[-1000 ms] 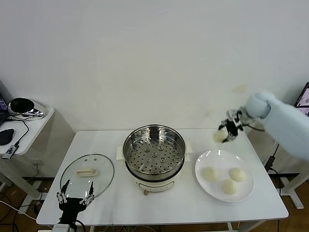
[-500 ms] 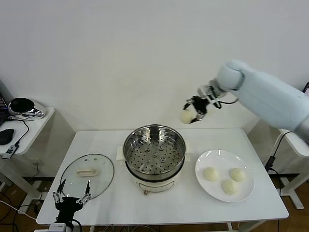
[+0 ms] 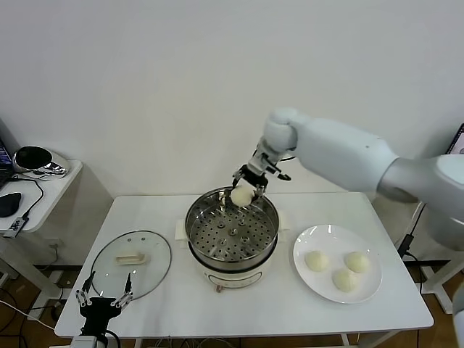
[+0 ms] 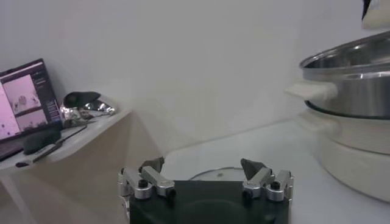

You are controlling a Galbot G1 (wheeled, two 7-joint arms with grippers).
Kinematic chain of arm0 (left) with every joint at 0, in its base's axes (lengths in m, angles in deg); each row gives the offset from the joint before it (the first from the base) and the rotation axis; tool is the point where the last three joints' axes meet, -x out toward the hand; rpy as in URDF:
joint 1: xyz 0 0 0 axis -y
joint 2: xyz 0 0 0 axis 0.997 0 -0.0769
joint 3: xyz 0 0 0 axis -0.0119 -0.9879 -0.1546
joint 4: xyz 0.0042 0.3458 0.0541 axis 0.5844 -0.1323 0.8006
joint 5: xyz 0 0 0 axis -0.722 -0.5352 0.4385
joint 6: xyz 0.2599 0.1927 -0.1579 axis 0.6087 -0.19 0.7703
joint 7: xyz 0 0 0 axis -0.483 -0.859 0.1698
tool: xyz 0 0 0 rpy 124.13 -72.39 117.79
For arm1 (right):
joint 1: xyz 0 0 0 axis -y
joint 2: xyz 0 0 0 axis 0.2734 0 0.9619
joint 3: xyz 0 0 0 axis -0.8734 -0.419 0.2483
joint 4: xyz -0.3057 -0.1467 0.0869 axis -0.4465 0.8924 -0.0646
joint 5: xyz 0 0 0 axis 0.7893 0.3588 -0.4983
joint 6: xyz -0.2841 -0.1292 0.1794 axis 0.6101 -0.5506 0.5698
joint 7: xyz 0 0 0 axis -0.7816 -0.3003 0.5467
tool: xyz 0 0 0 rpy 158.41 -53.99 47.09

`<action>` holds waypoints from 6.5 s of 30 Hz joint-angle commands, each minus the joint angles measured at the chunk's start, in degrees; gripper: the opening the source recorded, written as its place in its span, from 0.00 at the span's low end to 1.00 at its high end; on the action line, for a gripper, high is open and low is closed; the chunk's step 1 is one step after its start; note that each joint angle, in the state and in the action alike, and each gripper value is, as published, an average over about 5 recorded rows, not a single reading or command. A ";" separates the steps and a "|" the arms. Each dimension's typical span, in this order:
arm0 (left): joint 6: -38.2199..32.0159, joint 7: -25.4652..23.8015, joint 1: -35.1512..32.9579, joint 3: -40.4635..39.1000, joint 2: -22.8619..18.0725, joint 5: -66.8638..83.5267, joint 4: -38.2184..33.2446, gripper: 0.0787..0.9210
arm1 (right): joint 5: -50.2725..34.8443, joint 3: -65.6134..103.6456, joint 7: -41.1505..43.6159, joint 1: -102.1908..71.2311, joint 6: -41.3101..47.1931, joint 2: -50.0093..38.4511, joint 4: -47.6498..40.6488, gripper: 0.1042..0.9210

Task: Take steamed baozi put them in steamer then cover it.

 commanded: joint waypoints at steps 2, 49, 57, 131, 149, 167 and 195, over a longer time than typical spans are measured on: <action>-0.08 -0.03 0.06 -0.04 0.13 -0.05 0.19 0.88 | 14.45 -1.55 -3.91 -3.57 -11.05 6.11 -4.86 0.68; 7.24 0.71 0.31 -0.49 2.09 1.19 -3.86 0.88 | -16.70 -10.63 -1.08 16.06 51.09 -39.88 40.62 0.88; 7.15 0.84 0.39 -0.47 1.91 0.71 -3.47 0.88 | -8.40 -6.74 -1.19 4.72 50.65 -46.90 40.70 0.88; 6.98 0.28 0.97 1.25 2.66 1.08 -2.95 0.88 | -22.24 -3.85 -0.58 16.30 49.15 -36.69 34.96 0.65; 6.98 0.14 1.00 2.37 1.58 1.13 -2.73 0.88 | -39.48 -7.38 -13.42 7.80 61.42 2.00 18.11 0.66; 6.85 0.09 1.82 2.39 1.59 1.73 -2.27 0.88 | -38.07 -7.78 -15.25 -0.09 65.79 12.35 5.75 0.66; 6.70 -0.02 1.94 2.88 2.27 2.53 -1.78 0.88 | -32.61 -7.98 -2.88 12.22 63.87 -2.93 18.30 0.88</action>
